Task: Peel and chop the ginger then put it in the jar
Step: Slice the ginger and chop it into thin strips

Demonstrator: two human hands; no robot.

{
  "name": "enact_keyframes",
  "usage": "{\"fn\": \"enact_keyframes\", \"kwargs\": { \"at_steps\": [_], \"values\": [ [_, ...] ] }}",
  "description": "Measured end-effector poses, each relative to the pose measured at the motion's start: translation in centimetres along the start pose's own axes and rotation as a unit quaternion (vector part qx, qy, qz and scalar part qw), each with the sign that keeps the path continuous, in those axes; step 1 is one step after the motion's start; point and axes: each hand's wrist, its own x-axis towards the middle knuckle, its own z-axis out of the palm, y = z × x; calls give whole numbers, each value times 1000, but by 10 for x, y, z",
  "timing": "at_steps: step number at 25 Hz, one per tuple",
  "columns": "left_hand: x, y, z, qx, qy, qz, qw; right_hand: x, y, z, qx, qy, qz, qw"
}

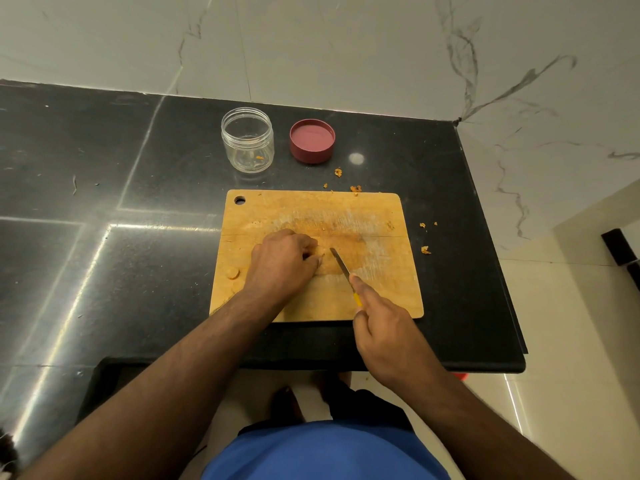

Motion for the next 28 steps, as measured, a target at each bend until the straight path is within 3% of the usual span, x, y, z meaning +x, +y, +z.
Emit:
{"fn": "enact_keyframes", "kwargs": {
  "at_steps": [5, 10, 12, 14, 18, 22, 28],
  "values": [
    [0, -2, 2, -9, 4, -7, 1000, 2, 6, -1, -78, 27, -5, 997],
    [2, -2, 1, -9, 4, -7, 1000, -10, 12, 1, -176, -31, 1, 984],
    [2, -2, 1, -13, 3, -7, 1000, -12, 13, -2, -96, -8, -8, 995],
    [2, -2, 1, -15, 2, -9, 1000, -8, 15, -6, 53, 18, 28, 998],
    [1, -2, 2, -15, 0, -11, 1000, 5, 17, -10, 221, 32, 129, 966],
    [-1, -1, -1, -5, -3, 2, 1000, 9, 18, -18, 180, 23, 123, 976],
    [1, 2, -6, 109, -32, 57, 992, 5, 14, -21, 89, 23, 83, 992]
  ]
}}
